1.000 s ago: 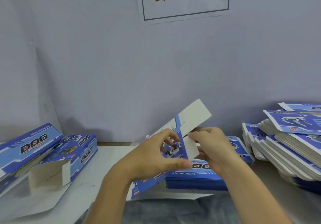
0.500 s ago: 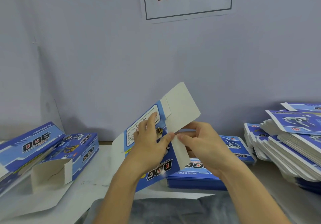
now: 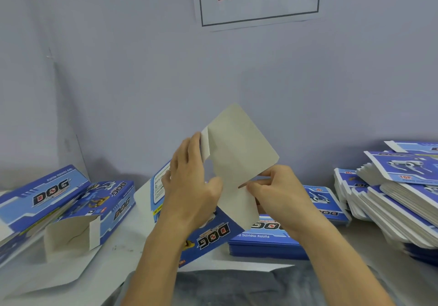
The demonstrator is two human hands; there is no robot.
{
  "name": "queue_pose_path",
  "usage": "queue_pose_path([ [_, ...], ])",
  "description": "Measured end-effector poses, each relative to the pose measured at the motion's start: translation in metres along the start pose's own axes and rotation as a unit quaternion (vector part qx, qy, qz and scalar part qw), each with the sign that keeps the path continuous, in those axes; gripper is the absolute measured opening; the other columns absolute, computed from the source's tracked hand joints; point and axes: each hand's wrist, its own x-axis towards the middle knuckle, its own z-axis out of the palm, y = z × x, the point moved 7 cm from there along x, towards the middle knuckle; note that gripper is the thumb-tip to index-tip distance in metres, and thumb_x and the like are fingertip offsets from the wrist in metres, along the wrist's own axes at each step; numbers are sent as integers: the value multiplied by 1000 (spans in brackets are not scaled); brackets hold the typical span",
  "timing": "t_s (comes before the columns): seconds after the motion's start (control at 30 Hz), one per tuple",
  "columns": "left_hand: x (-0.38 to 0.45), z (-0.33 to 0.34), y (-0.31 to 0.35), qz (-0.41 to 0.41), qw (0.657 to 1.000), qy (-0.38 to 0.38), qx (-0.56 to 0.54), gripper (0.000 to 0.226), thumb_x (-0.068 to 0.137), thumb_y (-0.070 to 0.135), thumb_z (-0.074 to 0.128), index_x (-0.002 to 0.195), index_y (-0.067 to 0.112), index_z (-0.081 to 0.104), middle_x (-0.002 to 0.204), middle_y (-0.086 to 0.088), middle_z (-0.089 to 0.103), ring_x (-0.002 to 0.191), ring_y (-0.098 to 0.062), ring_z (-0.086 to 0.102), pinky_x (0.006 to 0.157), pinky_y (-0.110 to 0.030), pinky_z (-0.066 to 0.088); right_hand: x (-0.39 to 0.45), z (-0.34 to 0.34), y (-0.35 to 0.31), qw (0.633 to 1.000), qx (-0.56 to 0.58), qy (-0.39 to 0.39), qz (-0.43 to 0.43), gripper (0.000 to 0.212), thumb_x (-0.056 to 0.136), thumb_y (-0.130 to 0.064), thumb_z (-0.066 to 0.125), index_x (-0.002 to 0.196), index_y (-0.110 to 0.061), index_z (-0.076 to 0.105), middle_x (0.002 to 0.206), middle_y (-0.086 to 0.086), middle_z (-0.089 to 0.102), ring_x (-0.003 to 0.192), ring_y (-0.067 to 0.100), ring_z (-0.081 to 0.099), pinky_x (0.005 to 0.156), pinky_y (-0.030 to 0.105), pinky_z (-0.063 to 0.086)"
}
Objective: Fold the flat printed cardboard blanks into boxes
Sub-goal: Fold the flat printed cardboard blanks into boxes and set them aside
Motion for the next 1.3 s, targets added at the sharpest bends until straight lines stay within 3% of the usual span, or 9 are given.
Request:
queue_pose_path([
  [0.3, -3, 1, 14, 70, 997, -31, 15, 82, 70, 50, 55, 144, 27, 29, 131, 11, 31, 122, -12, 31, 112, -41, 30, 0, -19, 9, 997, 9, 70, 27, 25, 89, 0, 54, 83, -15, 73, 84, -1, 75, 91, 32, 67, 69, 41, 56],
  [0.4, -2, 5, 13, 92, 993, -51, 44, 116, 51, 83, 60, 148, 34, 19, 137, 17, 23, 129, -8, 24, 111, -32, 25, -2, -23, 11, 997, 15, 72, 30, 31, 88, 3, 54, 77, -19, 73, 75, -10, 74, 82, 25, 68, 61, 31, 53],
  [0.53, 1, 18, 5, 93, 985, -102, 104, 155, 41, 73, 85, 157, 32, -10, 144, 33, -1, 139, 3, 3, 116, -28, 12, -1, -26, 15, 996, 16, 84, 41, 29, 89, 3, 56, 76, -18, 71, 81, -2, 74, 92, 32, 68, 80, 50, 57],
  [0.73, 2, 5, 14, 143, 987, -6, 73, 121, 45, 73, 74, 147, 25, 31, 136, 16, 31, 126, -9, 32, 107, -26, 36, 1, -31, 14, 991, 65, 117, 11, 24, 94, -6, 58, 82, -20, 74, 82, 1, 76, 89, 34, 69, 77, 52, 59],
  [0.83, 3, -24, 17, 122, 989, 80, -14, 108, 43, 78, 77, 135, 32, 44, 125, 18, 41, 121, -10, 46, 99, -24, 43, 4, -22, 3, 974, 226, 13, -28, 22, 97, -31, 59, 107, -19, 76, 100, -2, 77, 93, 20, 70, 73, 32, 58],
  [0.9, 4, -44, 13, 78, 982, 136, -109, 86, 40, 75, 82, 115, 46, 54, 121, 10, 55, 112, -15, 60, 94, -35, 54, -1, -9, -12, 957, 257, -107, -86, 58, 84, -57, 67, 134, -29, 59, 130, -6, 67, 119, 15, 63, 93, 39, 52],
  [1.0, 5, -58, 14, 35, 966, 155, -202, 71, 38, 72, 81, 100, 44, 61, 112, -4, 68, 94, -16, 71, 75, -33, 62, -12, 18, -24, 950, 190, -210, -128, 93, 73, -44, 81, 150, -40, 30, 138, -10, 60, 123, 17, 62, 94, 40, 55],
  [1.2, 8, -55, 26, 39, 972, 121, -197, 94, 45, 75, 80, 124, 29, 60, 126, -3, 62, 115, -17, 63, 93, -40, 57, -20, 23, -40, 959, 198, -58, -196, 40, 83, -35, 74, 119, -25, 61, 101, -11, 76, 94, 8, 73, 72, 16, 57],
  [1.3, 6, -57, 20, 24, 972, 125, -198, 124, 46, 83, 73, 151, 29, 34, 142, 18, 44, 130, -4, 44, 87, -9, 47, -21, 10, -51, 948, 239, -49, -203, 27, 83, -38, 72, 109, -31, 71, 105, -6, 76, 99, 13, 73, 77, 25, 59],
])
